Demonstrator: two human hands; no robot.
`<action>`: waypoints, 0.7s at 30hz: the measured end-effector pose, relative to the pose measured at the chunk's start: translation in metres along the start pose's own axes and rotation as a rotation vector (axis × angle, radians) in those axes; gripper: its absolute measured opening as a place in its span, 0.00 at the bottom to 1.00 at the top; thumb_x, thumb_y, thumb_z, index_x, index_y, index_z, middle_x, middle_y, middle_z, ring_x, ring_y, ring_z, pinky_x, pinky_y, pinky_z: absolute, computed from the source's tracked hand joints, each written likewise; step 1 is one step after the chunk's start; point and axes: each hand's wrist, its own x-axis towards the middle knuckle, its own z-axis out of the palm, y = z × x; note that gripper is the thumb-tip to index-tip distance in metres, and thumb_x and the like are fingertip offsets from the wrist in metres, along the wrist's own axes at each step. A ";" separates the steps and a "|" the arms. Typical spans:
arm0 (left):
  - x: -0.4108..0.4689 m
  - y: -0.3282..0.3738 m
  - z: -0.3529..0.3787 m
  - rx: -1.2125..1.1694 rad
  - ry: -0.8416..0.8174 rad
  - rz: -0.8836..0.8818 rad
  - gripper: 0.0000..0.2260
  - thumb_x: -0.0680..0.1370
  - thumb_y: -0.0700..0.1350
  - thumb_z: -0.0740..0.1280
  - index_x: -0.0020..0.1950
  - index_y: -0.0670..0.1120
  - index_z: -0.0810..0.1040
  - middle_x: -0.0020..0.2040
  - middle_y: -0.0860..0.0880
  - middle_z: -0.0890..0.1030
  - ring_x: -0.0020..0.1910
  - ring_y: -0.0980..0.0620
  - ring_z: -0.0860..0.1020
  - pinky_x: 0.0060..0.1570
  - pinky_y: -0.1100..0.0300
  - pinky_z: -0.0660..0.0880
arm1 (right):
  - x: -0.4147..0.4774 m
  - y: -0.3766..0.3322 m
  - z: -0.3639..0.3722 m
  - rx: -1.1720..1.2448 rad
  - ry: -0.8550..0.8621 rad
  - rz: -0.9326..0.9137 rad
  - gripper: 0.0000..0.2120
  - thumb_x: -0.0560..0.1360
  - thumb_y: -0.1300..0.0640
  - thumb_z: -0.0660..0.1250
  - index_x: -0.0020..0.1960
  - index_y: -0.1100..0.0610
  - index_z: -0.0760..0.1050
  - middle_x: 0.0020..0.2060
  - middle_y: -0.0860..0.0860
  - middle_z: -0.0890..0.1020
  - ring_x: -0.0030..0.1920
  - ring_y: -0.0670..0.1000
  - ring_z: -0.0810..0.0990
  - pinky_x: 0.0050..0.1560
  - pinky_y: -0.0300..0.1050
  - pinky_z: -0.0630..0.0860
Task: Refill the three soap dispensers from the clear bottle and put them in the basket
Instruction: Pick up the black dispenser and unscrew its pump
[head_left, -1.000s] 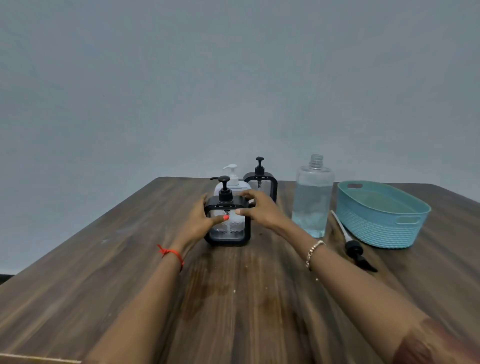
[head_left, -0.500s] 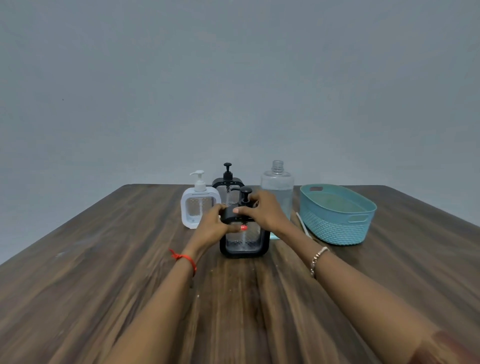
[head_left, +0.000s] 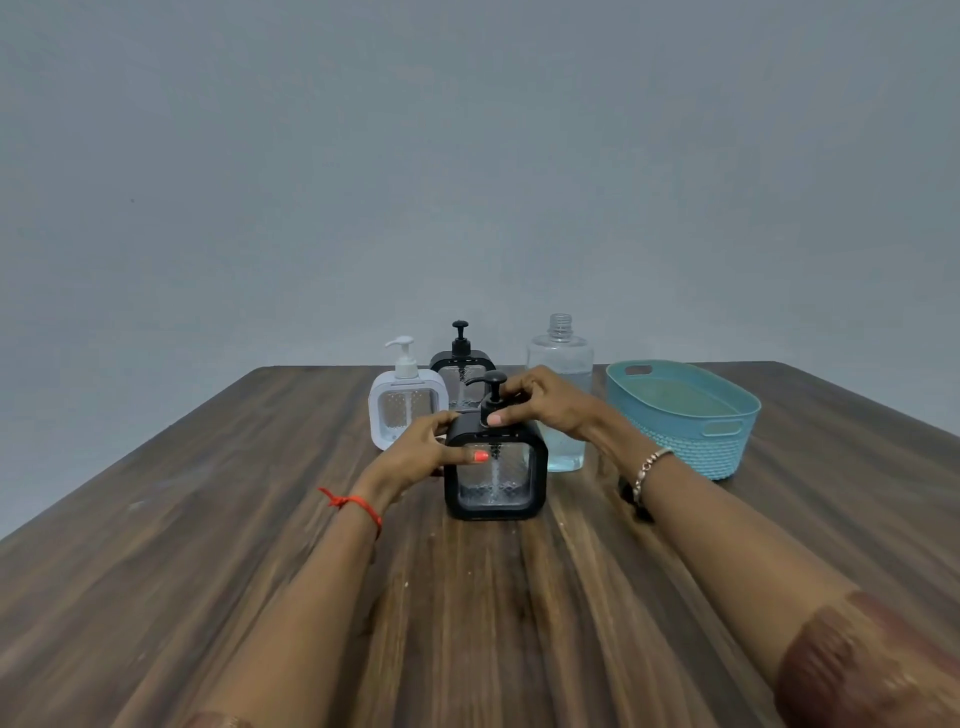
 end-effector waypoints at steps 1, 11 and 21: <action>-0.001 0.000 0.000 -0.011 -0.012 0.001 0.16 0.69 0.38 0.74 0.54 0.51 0.77 0.49 0.50 0.82 0.54 0.47 0.79 0.60 0.44 0.73 | 0.000 0.000 -0.002 0.011 -0.016 -0.003 0.11 0.69 0.67 0.71 0.50 0.70 0.79 0.47 0.67 0.81 0.46 0.51 0.78 0.57 0.48 0.74; -0.010 0.002 -0.004 -0.099 -0.173 -0.024 0.18 0.72 0.36 0.70 0.60 0.47 0.74 0.51 0.50 0.82 0.52 0.52 0.79 0.56 0.53 0.75 | -0.001 -0.002 -0.011 0.168 -0.325 0.047 0.13 0.71 0.67 0.67 0.55 0.64 0.77 0.47 0.51 0.83 0.50 0.45 0.81 0.54 0.36 0.74; -0.029 0.002 0.000 -0.734 -0.415 0.014 0.24 0.47 0.48 0.84 0.39 0.44 0.85 0.38 0.48 0.85 0.39 0.53 0.83 0.41 0.60 0.80 | -0.013 -0.022 0.005 0.531 -0.649 -0.127 0.19 0.67 0.54 0.75 0.57 0.55 0.78 0.52 0.48 0.80 0.57 0.47 0.76 0.60 0.39 0.70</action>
